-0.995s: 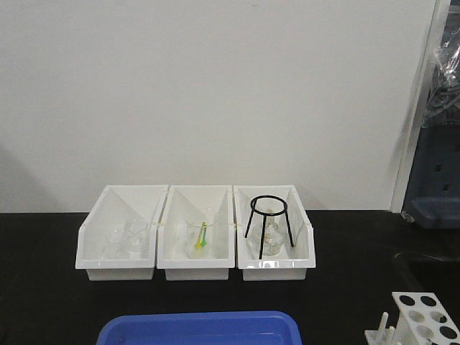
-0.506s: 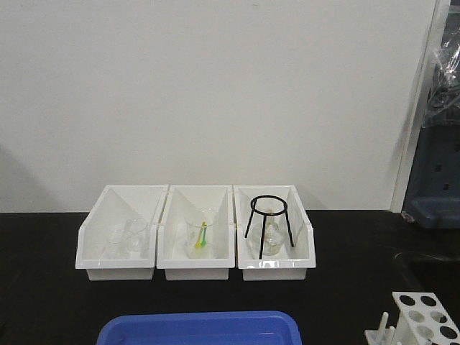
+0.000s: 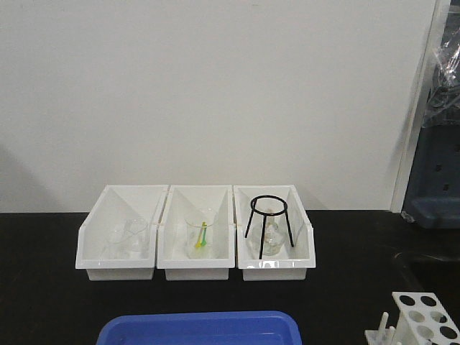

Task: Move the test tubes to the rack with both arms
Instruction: 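Close the left gripper on the glass test tube, then lift the tube out of the beaker toward the right gripper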

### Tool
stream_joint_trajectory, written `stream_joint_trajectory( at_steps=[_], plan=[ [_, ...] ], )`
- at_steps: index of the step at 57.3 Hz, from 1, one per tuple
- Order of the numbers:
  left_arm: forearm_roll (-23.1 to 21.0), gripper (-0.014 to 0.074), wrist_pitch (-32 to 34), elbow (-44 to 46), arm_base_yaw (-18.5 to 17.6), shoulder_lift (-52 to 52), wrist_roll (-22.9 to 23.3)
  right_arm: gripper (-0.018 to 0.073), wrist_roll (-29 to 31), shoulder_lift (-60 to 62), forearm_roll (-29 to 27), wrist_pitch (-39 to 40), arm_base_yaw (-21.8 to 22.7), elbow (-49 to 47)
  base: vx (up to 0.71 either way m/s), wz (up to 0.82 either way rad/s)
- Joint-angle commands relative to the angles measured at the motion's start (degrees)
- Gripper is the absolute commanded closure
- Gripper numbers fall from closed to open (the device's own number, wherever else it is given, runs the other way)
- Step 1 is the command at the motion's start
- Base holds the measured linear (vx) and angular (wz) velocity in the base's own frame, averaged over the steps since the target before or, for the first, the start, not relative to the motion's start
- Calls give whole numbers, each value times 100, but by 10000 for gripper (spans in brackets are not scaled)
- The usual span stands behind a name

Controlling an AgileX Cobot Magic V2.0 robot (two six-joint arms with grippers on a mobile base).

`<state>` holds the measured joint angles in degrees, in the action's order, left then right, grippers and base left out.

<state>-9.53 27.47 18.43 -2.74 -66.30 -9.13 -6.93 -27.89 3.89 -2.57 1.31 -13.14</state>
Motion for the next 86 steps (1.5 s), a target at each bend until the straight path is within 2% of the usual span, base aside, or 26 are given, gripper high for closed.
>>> stream_joint_trajectory(
  at_steps=[1,13,23,36,42,49,55,60,69,77,80,86],
  plan=[
    [-240,602,471,142,-34,225,50,174,-8,-133,3,551,-5,-194,0,0],
    [-268,602,484,223,-34,489,50,174,10,-192,92,663,-5,-194,0,0],
    [-268,602,395,840,-34,569,56,174,38,-192,92,552,-5,-194,0,0],
    [-268,601,-706,2005,-61,569,82,174,525,-192,92,257,-10,-200,0,0],
    [-268,601,-1192,2439,-61,569,484,174,657,-196,87,82,-10,-200,0,0],
    [-240,601,-1266,2690,-147,528,969,174,657,-266,68,-208,-15,-299,0,0],
    [-216,601,-1263,2780,-416,420,1135,174,766,-584,45,-591,-15,-593,0,0],
    [-216,601,-1152,2785,-734,259,1297,174,1163,-961,-67,-664,-73,-883,0,0],
    [-216,601,-684,2785,-1394,-167,1646,174,2059,-1753,-855,-704,-688,-1419,0,0],
    [-211,601,-113,2785,-1902,-591,2193,174,2858,-2594,-1468,-762,-1630,-1966,0,0],
    [-201,601,25,2785,-2051,-717,2386,174,3023,-2877,-1568,-762,-1950,-2182,0,0],
    [85,601,244,2785,-2314,-926,2896,172,3017,-3451,-1751,-767,-2486,-2694,0,0]
  ],
)
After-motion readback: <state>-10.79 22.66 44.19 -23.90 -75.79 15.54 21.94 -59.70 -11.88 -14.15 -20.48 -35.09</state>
